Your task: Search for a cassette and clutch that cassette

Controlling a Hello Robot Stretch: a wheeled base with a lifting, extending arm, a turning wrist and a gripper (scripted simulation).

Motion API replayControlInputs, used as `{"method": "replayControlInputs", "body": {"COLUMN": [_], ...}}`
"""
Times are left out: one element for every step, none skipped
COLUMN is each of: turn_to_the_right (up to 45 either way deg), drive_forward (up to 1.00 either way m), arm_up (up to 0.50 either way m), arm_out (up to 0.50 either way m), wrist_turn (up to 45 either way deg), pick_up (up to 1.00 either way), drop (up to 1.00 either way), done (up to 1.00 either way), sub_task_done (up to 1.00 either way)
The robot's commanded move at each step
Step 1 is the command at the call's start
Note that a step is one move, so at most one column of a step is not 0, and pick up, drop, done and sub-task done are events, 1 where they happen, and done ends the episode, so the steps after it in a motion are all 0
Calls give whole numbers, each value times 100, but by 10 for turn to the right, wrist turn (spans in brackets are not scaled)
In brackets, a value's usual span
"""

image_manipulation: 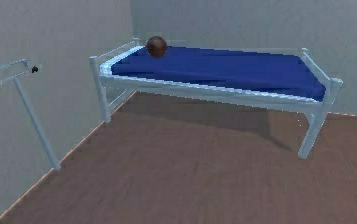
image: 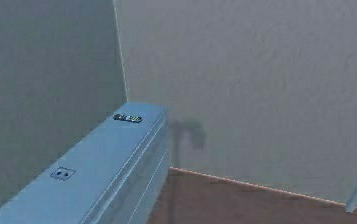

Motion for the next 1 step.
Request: {"method": "replayControlInputs", "body": {"turn_to_the_right": [0], "drive_forward": [90], "arm_up": [0], "arm_out": [0], "wrist_turn": [0], "pick_up": [0], "drop": [0], "done": [0], "sub_task_done": [0]}}
